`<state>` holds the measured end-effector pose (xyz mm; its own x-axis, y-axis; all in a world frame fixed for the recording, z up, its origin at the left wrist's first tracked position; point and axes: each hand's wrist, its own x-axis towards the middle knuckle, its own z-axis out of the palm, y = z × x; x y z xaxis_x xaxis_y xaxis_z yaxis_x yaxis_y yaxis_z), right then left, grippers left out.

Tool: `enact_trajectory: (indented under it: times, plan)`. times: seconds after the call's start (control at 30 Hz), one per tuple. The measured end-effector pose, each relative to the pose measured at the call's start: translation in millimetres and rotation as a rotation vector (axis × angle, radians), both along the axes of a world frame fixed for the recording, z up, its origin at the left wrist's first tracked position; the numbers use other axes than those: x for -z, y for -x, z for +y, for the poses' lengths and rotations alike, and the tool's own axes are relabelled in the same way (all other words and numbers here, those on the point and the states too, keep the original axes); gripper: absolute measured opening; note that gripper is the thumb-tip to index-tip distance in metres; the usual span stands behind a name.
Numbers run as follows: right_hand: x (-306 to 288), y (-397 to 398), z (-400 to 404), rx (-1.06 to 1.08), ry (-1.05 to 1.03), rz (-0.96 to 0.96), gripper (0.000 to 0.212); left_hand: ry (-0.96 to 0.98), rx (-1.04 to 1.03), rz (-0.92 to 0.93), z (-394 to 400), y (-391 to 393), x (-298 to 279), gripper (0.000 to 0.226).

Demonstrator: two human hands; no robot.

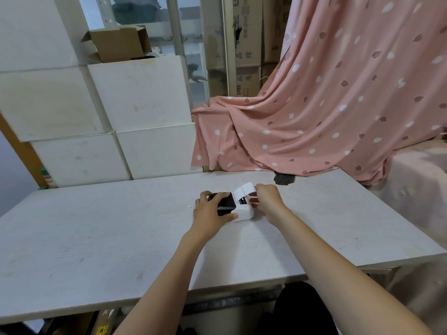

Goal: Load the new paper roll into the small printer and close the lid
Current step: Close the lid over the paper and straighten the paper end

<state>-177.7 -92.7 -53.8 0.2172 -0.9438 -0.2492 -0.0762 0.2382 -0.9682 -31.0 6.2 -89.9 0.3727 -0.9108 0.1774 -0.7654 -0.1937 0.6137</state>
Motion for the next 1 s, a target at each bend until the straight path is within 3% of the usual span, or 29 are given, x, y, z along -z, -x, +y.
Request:
enact_trajectory:
  times: [0.17,0.4,0.57,0.63,0.73,0.8,1.0]
  plan:
    - [9.1,5.7,-8.4,-0.174,0.023,0.046,0.032,-0.064,0.055,-0.096,-6.6,-15.8,-10.2,0.068]
    - [8.7,15.8,-7.7,-0.327,0.007,0.056,0.059,-0.087,0.244,0.046,-0.3,-41.6,-16.6,0.067]
    - [16.8,18.9,-2.7,-0.289,0.141,0.199,0.037,-0.068,0.196,0.015,7.7,-52.0,-16.1,0.062]
    - [21.9,14.3,2.5,-0.287,0.206,0.264,0.026,0.058,0.080,0.095,14.3,-45.2,-6.2,0.062]
    - [29.4,4.2,9.4,-0.242,0.207,0.257,0.046,0.155,-0.109,0.395,24.8,-31.5,6.4,0.054]
    - [31.1,-2.8,14.1,-0.239,0.196,0.220,0.031,0.137,-0.176,0.611,26.6,-25.6,13.8,0.048]
    - [30.2,-13.5,22.5,-0.213,0.235,0.297,0.018,0.212,-0.173,0.602,35.5,-7.6,10.3,0.024]
